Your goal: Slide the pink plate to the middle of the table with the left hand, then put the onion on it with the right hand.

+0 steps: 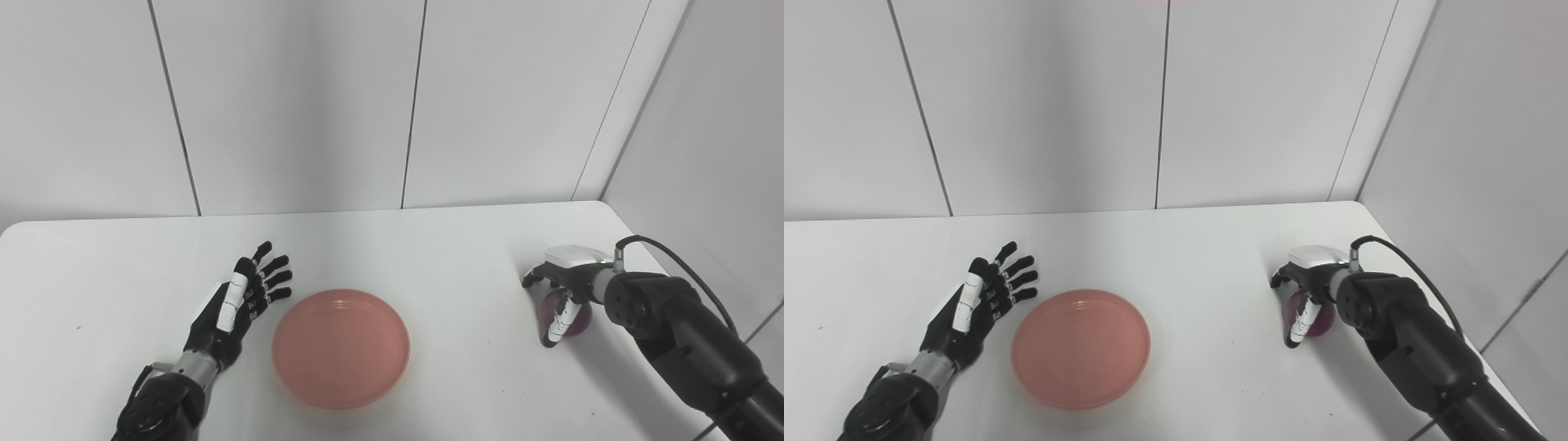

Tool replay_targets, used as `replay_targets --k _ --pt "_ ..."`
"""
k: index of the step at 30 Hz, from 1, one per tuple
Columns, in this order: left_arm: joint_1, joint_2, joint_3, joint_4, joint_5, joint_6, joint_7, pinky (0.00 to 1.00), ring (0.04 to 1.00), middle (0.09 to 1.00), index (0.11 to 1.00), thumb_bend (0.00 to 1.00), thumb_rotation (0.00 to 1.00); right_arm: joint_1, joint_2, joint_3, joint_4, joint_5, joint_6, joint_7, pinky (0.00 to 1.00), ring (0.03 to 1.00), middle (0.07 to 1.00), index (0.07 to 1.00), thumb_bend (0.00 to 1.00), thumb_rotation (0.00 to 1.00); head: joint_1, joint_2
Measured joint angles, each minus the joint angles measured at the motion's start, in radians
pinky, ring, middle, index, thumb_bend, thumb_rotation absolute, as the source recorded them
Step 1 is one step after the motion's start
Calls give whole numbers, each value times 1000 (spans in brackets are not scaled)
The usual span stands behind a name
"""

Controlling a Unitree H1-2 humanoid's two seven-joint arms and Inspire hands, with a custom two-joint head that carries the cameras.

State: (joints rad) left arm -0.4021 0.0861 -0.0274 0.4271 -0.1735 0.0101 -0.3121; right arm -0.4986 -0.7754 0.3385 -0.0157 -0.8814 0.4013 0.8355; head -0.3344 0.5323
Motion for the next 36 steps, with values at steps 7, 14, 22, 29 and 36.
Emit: replay_targets --k 7,14,22,29,36 --pt "-2 -3 0 1 0 0 0 826 884 918 1000 884 967 -6 -22 0 -32 -23 8 80 652 809 864 822 1000 190 -2 0" --pt "-2 -4 1 2 0 0 0 822 885 918 1000 881 966 2 -40 0 -72 -42 8 140 652 795 848 819 998 165 -2 2" --pt "-6 -6 2 8 0 0 0 821 886 919 1000 887 962 27 -46 -11 -110 -55 8 160 653 804 847 819 966 142 -2 -2" --pt "-6 -7 4 9 0 0 0 817 885 916 1000 885 962 46 -44 -35 -116 -41 8 147 641 787 831 807 964 137 2 3" --pt "-6 -6 3 9 0 0 0 809 885 917 1000 878 969 85 -33 -66 -87 -8 -16 23 614 755 807 791 966 144 6 2"
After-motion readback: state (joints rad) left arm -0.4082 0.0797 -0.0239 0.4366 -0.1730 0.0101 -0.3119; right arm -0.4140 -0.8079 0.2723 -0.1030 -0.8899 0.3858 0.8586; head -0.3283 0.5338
